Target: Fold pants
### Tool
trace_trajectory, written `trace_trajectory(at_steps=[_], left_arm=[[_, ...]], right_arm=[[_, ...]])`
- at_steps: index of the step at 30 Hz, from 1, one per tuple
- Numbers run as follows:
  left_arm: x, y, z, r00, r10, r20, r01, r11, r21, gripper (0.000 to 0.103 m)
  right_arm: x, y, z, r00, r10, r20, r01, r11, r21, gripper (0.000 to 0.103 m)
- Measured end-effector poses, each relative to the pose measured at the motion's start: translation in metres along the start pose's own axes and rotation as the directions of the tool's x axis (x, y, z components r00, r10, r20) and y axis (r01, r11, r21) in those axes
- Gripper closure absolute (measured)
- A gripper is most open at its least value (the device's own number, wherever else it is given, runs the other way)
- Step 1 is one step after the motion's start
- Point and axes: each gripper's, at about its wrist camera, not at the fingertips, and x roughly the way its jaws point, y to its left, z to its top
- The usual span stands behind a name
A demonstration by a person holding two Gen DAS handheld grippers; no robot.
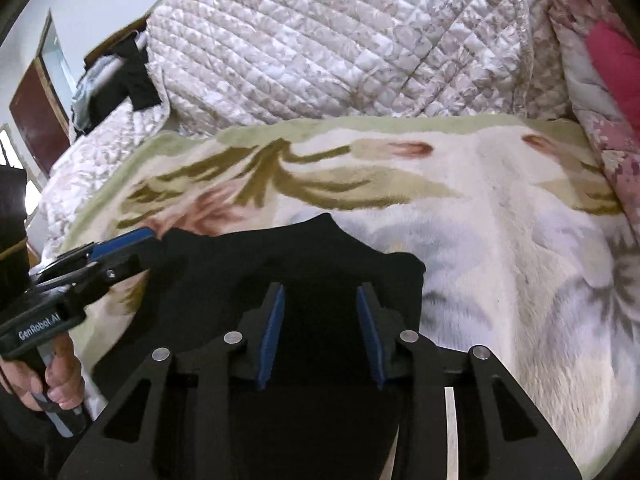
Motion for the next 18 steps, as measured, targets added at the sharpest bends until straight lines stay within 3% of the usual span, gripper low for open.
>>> trace_trajectory(at_steps=[4,10,14,18], left_arm=[[0.022,0.005,-0.017,0.997,0.053,-0.051,-0.053,0.998,0.016,0.065],[0.021,0.010,-0.026,0.998,0.058,-0.023,-0.058,0.998,-0.005,0.061],[0.021,0.015,-0.029,0.998,0.055,-0.009,-0.056,0.998,-0.036,0.058],[0.022,0.017,-0.029,0.999,0.053,-0.009,-0.054,0.997,-0.048,0.057]], right_arm=[[0.013,-0.023,-0.007,0.999,-0.043,-0.014,0.044,0.997,0.066,0.070],[0.009,-0.033,-0.009,0.997,-0.072,0.036,0.068,0.993,0.094,0.077],[0.007,-0.043,-0.011,0.984,-0.170,0.061,0.161,0.978,0.132,0.077],[0.011,-0.059,-0.013,0.991,-0.124,0.042,0.113,0.972,0.208,0.075]])
